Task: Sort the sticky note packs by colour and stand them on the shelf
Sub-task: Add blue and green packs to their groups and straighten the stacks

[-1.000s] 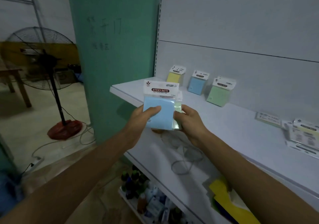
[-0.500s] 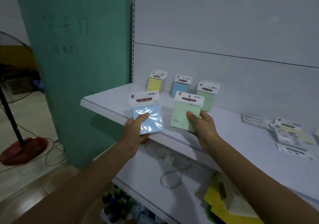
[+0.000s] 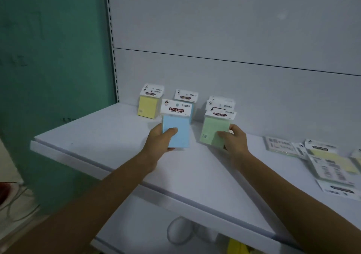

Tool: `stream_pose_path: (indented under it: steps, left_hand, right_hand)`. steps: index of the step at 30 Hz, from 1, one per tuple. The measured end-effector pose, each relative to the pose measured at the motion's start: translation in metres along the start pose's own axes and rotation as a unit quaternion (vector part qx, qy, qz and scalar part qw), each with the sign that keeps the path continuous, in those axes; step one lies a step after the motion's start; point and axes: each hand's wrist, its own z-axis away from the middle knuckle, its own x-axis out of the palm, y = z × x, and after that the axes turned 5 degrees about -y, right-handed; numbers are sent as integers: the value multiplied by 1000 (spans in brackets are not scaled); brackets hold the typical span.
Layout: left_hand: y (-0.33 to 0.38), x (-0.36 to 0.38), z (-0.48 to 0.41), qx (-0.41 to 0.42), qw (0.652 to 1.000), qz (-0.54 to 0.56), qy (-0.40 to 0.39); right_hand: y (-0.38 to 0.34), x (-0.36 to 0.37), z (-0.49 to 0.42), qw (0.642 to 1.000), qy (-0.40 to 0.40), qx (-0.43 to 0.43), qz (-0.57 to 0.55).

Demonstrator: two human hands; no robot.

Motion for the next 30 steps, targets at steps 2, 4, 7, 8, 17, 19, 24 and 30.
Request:
stream_pose_path:
  steps: [2,4,7,8,17,19,24,30]
  left_hand:
    - [-3,1,-20,1,1000,-9,-20]
    - [-5,0,-40,-3,999,-18,-48]
    - [-7,-5,-70,-3,995,-32,-91]
    - [-8,-7,-81,-5,994,-35,-101]
    - [-17,-28,-154,5,976,-62,-208]
    - [-22,-30,-165,15,972,-78,-220]
    - [-28,-35,-190,76,950,-188,-237]
    - [-39,-42,-206,205,906,-357,-97]
  right_hand:
    - [-2,-2,-9,999,9,-40,33]
    - [-2,-3,-18,996,22,-66,59]
    - [2,-3,-26,987,47,-80,133]
    - [4,-2,-28,983,55,-81,153]
    - [21,13,-32,929,198,-71,305]
    - [23,18,-34,925,228,-55,300]
    - [17,37,-26,871,327,-132,342]
    - [-2,98,-25,878,218,-223,362]
